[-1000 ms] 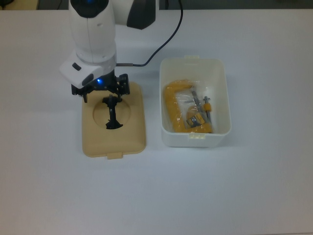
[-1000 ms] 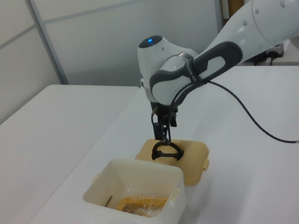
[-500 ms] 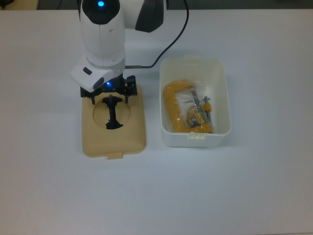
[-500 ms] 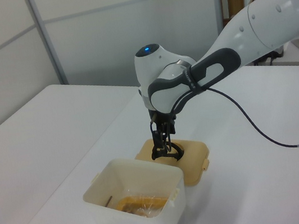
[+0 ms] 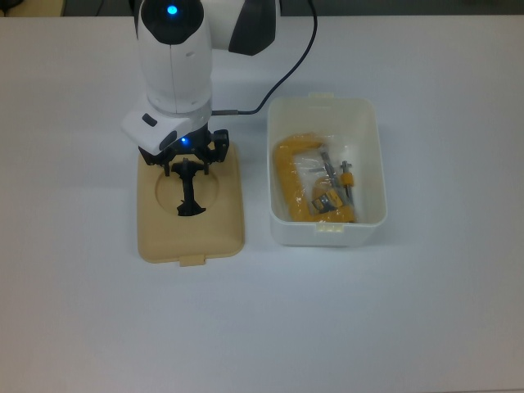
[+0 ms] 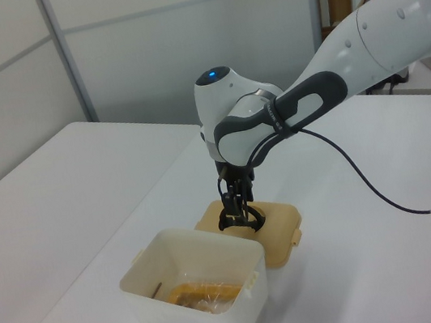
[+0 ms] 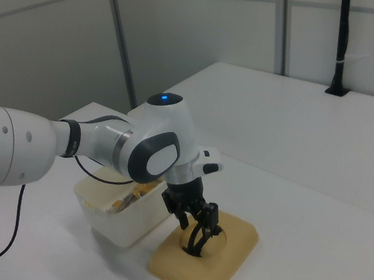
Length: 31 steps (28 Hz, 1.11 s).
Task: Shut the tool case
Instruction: 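Lower the gripper and close it on the lid's black handle, then lift the beige lid and carry it over the white box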
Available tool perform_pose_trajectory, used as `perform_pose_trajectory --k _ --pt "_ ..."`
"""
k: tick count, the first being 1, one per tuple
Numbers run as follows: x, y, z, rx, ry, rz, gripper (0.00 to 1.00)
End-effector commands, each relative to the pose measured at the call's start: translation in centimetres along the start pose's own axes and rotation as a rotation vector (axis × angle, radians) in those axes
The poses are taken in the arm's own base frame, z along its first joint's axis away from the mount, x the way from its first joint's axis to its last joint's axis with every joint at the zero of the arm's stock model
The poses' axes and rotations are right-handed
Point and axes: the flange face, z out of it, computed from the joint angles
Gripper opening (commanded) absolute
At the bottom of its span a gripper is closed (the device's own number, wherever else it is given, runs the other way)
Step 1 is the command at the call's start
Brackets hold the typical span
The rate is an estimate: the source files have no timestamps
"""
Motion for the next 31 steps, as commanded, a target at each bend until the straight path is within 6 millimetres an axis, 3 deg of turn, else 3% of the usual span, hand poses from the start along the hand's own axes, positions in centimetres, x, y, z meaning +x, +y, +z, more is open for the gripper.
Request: perform_pose_trajectory --k 1,7,15,21,24,27,28,31 --pt "0.6 0.5 0.4 -0.006 0.027 -0.017 0.54" --pt "1.9 1.4 0.2 -0.01 0.045 -0.003 0.51" --pt "2.2 1.6 0.2 -0.013 0.049 -0.052 0.1" --pt "1.8 1.1 0.4 -0.009 0.035 -0.061 0.09" --pt "1.8 1.1 0.5 -0.009 0.032 -0.063 0.0" --pt "1.9 1.1 0.2 -0.011 0.039 -0.061 0.0" --pt "1.9 1.3 -0.2 -0.012 0.045 -0.058 0.0" --pt "1.2 2.2 -3.9 -0.017 0.073 -0.033 0.0"
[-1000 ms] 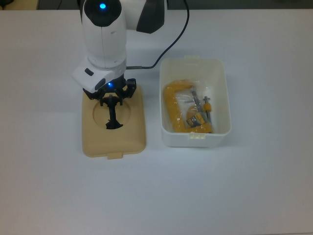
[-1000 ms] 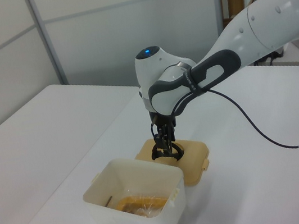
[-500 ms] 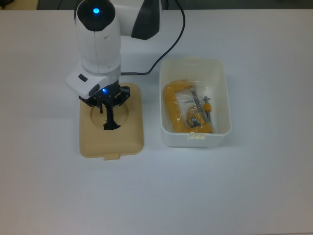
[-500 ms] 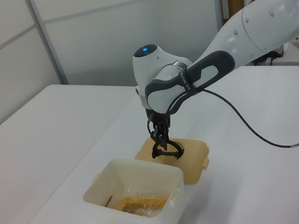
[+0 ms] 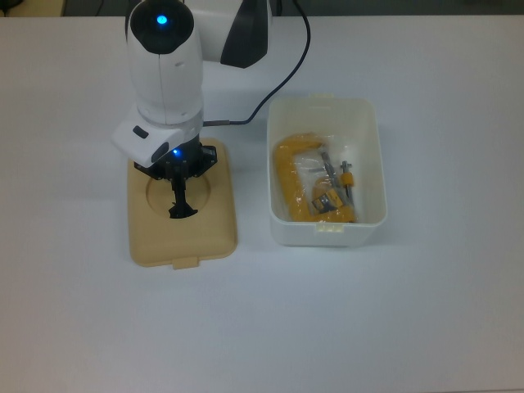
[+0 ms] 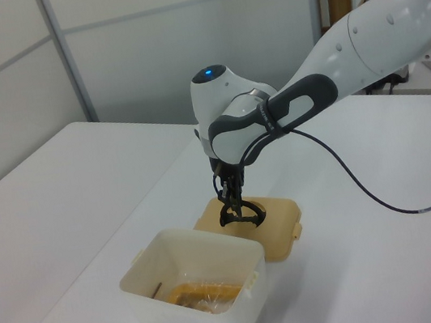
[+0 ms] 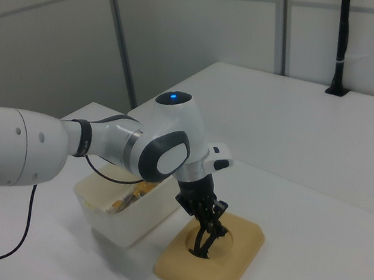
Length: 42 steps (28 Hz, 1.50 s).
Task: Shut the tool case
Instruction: 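Lift the beige lid and carry it over the white box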
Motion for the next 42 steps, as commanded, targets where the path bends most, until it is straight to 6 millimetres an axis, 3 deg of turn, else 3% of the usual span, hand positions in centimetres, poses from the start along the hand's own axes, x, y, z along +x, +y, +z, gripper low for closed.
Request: perform_pose_trajectory --k 1,2,3,7,8,12,15,17,32,33,42 --pt "-1.0 1.2 -5.0 -0.005 0.028 0.012 0.0" --pt "-1.4 1.5 -6.0 -0.002 0.014 0.02 0.0" --pt "-1.9 1.9 -8.6 -0.001 0.009 0.03 0.0" --pt "-2.7 4.2 -12.4 0.01 -0.018 0.076 0.0" --pt "-2.6 4.9 -14.2 0.031 -0.015 0.098 0.0" --pt "-2.9 6.5 -16.9 0.071 -0.008 0.143 0.0" --pt "-3.0 6.2 -18.3 0.106 -0.014 0.192 0.0" --pt "-2.8 5.2 -18.5 0.112 -0.018 0.218 0.0" --pt "0.1 -9.3 -18.8 0.12 0.008 0.234 0.0" --pt "0.5 -11.1 -18.4 0.117 0.022 0.232 0.0" --pt "2.0 -15.7 -16.2 0.082 0.051 0.245 0.0"
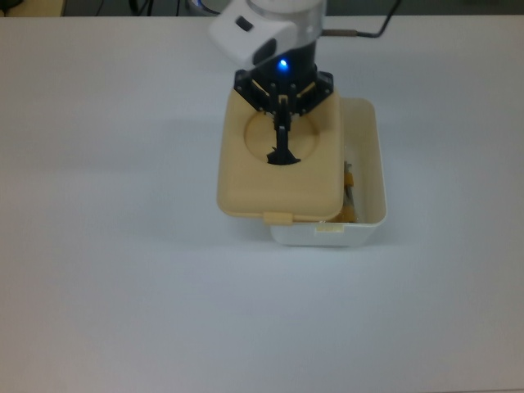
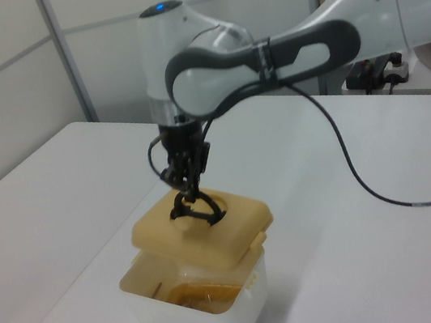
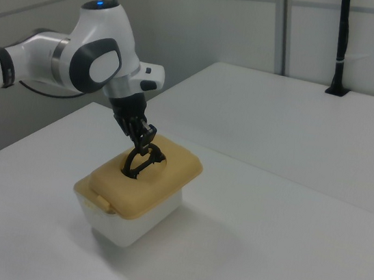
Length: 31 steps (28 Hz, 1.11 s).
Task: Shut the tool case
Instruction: 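Lift the beige lid and carry it over the white box, then lower the lid onto the box rim and press it down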
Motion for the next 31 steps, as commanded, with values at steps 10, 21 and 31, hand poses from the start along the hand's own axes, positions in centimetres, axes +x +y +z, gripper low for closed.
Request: perform_pose_trajectory --k 10,21,31 --pt "0.0 -3.1 1.6 -0.02 0.031 0.006 0.0" --pt "-0.6 -4.1 1.4 -0.015 0.012 -0.022 0.0" --pt "-1.9 -5.4 1.0 -0.01 -0.035 -0.067 0.0"
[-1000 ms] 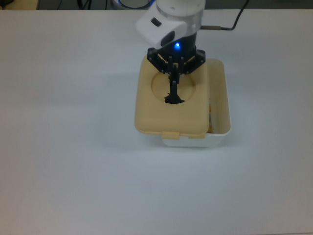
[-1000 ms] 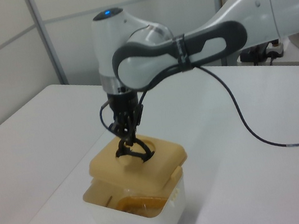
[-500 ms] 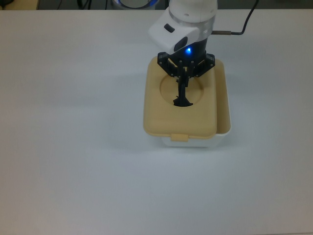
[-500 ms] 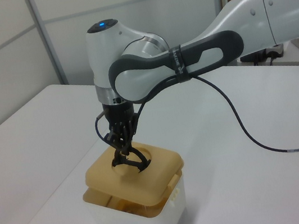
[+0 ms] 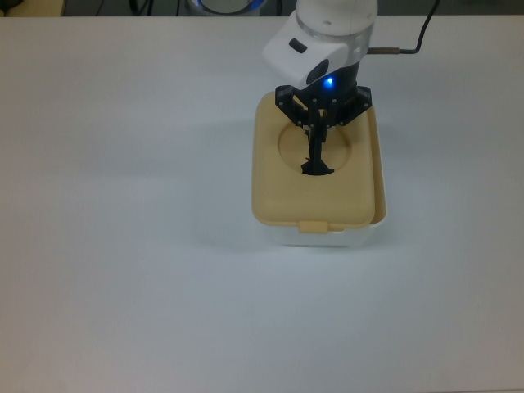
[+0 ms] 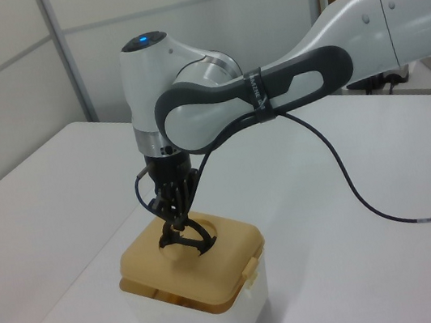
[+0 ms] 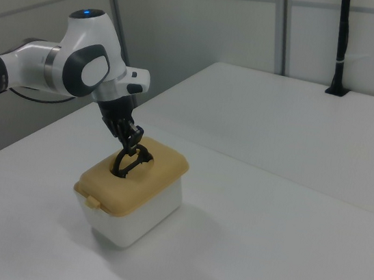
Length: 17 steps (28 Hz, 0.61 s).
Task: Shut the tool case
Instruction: 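Lower the lid onto the box rim and press it down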
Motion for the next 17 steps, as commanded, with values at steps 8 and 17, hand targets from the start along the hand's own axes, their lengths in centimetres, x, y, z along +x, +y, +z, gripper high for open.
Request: perform_pose_trajectory --k 8,17 --pt "-1.34 -0.96 -0.87 -0.009 -0.038 -0.044 0.28" --pt "-1.24 -0.91 -0.81 -0.019 -0.035 -0.039 1.0"
